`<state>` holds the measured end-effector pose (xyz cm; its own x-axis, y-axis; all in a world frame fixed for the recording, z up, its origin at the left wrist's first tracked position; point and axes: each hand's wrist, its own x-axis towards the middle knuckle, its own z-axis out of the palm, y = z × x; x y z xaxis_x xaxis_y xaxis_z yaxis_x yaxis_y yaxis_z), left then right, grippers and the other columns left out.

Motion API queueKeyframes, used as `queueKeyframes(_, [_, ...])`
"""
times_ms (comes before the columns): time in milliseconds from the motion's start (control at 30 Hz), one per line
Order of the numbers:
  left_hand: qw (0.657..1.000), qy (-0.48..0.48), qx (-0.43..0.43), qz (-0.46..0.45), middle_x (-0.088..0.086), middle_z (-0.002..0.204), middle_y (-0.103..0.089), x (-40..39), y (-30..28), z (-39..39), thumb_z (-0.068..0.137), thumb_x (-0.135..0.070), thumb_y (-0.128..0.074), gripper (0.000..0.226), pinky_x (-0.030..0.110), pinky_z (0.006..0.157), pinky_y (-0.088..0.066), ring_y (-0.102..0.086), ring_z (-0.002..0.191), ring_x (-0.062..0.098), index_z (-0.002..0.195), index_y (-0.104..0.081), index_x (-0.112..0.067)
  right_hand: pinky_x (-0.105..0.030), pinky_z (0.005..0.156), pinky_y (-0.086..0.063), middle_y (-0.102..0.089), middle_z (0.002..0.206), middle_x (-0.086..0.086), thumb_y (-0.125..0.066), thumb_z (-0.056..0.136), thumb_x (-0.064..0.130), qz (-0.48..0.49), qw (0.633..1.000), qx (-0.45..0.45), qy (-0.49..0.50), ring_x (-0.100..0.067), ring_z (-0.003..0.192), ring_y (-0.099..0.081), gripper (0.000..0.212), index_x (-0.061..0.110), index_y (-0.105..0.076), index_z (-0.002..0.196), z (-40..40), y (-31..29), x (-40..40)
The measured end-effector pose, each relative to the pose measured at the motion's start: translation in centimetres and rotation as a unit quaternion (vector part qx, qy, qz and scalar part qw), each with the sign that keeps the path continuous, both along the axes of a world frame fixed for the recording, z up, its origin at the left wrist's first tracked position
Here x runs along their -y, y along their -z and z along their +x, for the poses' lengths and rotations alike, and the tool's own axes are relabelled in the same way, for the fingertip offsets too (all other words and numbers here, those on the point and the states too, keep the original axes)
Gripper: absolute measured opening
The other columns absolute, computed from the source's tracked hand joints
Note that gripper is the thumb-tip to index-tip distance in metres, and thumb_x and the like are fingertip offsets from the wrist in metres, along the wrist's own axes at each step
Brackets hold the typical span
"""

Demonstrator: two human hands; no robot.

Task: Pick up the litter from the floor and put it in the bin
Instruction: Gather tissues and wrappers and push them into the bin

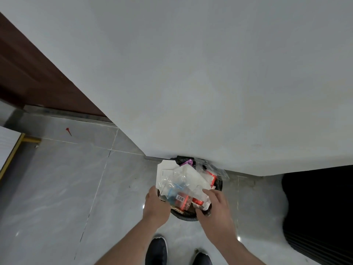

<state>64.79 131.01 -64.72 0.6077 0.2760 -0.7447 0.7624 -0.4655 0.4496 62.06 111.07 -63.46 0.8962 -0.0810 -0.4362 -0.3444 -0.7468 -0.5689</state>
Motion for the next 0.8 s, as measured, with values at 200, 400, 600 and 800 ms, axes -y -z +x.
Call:
queueKeyframes(200, [1.000,-0.010,-0.015,-0.020,0.010,0.153,-0.039,0.2,0.1,-1.3,0.094,-0.019,-0.066,0.074,0.035,0.105,-0.043,-0.046,0.133,0.029,0.156,-0.025,-0.014,-0.023,0.099,-0.047,-0.037,0.133,0.024,-0.073,0.082,0.029,-0.009,1.000,-0.022,-0.010,-0.005,0.124,-0.044,0.061,0.042,-0.047,0.136,-2.0,-0.9,0.7])
queueKeyframes(400, [0.981,-0.144,-0.062,-0.115,0.007,0.140,-0.048,0.0,1.4,-2.0,0.086,-0.007,-0.075,0.090,0.040,0.093,-0.055,-0.060,0.113,0.027,0.156,-0.019,-0.017,-0.023,0.104,-0.042,-0.035,0.139,0.020,-0.073,0.084,0.028,-0.004,0.999,-0.053,0.005,-0.006,0.129,-0.041,0.066,0.041,-0.042,0.141,-3.3,-1.4,0.8])
queueKeyframes(600, [0.992,-0.092,-0.031,-0.087,0.001,0.125,-0.056,1.8,1.6,-1.5,0.087,-0.007,-0.075,0.069,0.016,0.058,-0.048,-0.060,0.091,0.012,0.144,-0.038,-0.020,-0.024,0.102,-0.045,-0.035,0.142,0.018,-0.071,0.084,0.029,-0.008,0.997,-0.069,0.014,-0.007,0.128,-0.044,0.063,0.036,-0.044,0.140,-4.4,-0.4,0.9])
queueKeyframes(800, [0.994,-0.022,0.095,-0.058,-0.010,0.101,-0.072,2.9,1.4,-1.8,0.093,-0.021,-0.072,0.012,0.004,0.063,-0.047,-0.066,0.088,0.001,0.098,-0.068,-0.031,-0.024,0.097,-0.047,-0.036,0.134,0.019,-0.070,0.084,0.028,0.000,0.996,-0.082,0.018,-0.006,0.122,-0.047,0.056,0.035,-0.048,0.135,-5.8,0.3,1.4])
